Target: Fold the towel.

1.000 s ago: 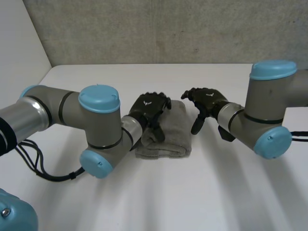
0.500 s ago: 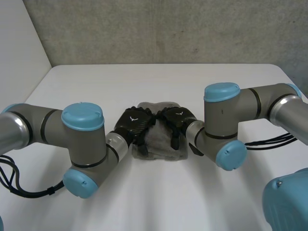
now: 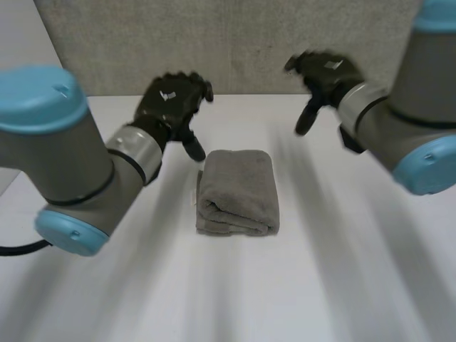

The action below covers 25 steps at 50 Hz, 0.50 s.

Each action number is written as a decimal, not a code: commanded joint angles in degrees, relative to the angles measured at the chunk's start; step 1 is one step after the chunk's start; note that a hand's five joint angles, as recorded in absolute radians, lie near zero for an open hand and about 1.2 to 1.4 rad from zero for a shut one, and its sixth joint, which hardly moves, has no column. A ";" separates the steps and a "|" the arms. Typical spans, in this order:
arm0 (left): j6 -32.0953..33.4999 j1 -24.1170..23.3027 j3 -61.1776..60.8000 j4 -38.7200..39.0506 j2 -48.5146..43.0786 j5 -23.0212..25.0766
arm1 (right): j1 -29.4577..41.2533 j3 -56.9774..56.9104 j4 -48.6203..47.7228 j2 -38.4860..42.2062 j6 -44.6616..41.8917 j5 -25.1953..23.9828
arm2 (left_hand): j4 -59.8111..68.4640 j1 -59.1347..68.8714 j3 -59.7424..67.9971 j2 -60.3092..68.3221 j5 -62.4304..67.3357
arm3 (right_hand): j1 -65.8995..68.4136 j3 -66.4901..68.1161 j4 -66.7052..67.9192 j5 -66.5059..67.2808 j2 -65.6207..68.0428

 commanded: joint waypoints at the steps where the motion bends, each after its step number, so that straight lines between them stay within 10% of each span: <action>1: -3.67 2.11 4.28 -4.75 4.68 -0.35 | -1.44 4.37 -0.54 -7.91 0.13 6.20 | -2.74 -2.98 -2.98 -3.07 -2.25 | -3.81 -3.22 -3.95 -3.46 -3.96; 25: -10.88 9.14 12.81 -18.64 6.26 -1.32 | -3.55 6.92 -2.03 -11.95 -0.22 6.99 | -1.56 -1.80 -1.80 -1.90 -1.07 | -3.81 -3.22 -3.95 -3.46 -3.96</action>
